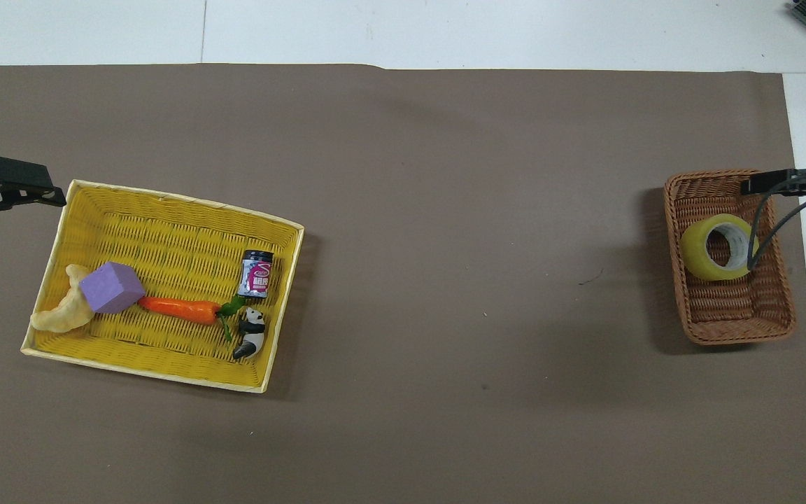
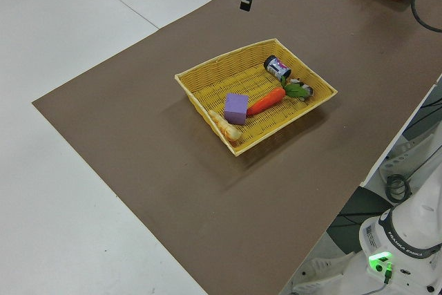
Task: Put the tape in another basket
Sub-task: 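Open the right gripper and lift it away from the tape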
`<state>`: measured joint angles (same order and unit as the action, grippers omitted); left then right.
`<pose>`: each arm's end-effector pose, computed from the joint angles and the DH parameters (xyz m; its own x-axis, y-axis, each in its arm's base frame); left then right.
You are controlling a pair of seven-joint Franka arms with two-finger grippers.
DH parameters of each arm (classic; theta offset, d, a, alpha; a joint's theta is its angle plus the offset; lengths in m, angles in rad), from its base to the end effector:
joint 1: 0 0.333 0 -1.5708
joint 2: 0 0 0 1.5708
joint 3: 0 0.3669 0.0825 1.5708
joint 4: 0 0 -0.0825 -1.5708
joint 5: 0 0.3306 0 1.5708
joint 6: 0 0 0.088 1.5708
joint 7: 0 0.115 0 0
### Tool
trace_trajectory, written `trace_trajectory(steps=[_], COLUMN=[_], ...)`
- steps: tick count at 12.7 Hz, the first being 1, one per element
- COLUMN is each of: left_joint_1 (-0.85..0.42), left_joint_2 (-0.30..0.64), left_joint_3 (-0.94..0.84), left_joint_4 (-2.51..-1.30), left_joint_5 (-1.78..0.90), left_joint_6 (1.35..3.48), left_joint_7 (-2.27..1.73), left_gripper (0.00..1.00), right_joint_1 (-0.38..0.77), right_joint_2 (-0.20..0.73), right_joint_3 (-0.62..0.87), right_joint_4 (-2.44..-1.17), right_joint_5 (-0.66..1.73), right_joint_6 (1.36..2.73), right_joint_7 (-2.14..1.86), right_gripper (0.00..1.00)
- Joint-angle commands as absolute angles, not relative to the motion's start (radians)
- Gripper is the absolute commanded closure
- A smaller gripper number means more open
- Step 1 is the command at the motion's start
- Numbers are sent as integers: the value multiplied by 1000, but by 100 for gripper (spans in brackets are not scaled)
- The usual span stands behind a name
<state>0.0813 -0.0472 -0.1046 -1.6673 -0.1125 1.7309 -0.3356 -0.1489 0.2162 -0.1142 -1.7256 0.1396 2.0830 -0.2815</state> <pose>0.4992 -0.0244 0.6654 0.9443 0.3220 0.0680 0.3108 -0.9405 0.1373 0.5836 -0.1423 0.5303 0.9857 -0.0416 0.1631 -0.0318 -0.9975 -0.0627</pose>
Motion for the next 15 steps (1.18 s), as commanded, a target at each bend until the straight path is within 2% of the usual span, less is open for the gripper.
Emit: trace_trajectory(steps=[1, 5, 8, 9, 10, 12, 15], left_joint_1=[6, -47, -61, -60, -58, -61, -41], left_joint_2=[-14, 58, 41, 8, -18, -20, -20], left_joint_3=[-52, -20, 11, 12, 12, 9, 11], left_joint_4=[-1658, -1565, -1583, -1635, -1672, -1668, -1658], left_joint_5=[-81, -23, -15, -21, -23, -23, -25], left_joint_6=[1776, 1648, 1576, 1586, 1592, 1580, 1589], left_joint_7=[-263, -140, 4, 6, -6, -20, -18], left_gripper=[0, 0, 0, 0, 0, 0, 0], right_joint_1=[-92, 1, -5, -14, -24, -40, -64], right_joint_2=[154, 68, 41, 40, 14, -58, -66], right_joint_3=[-112, -113, -117, -118, -115, -114, -115], right_joint_4=[-1738, -1720, -1544, -1510, -1535, -1644, -1651], right_joint_5=[62, 15, 2, 2, 3, 0, 0], right_joint_6=[1996, 1863, 1622, 1562, 1551, 1568, 1552], right_joint_7=[-116, 89, 103, 100, 97, 91, 42], right_gripper=[0, 0, 0, 0, 0, 0, 0])
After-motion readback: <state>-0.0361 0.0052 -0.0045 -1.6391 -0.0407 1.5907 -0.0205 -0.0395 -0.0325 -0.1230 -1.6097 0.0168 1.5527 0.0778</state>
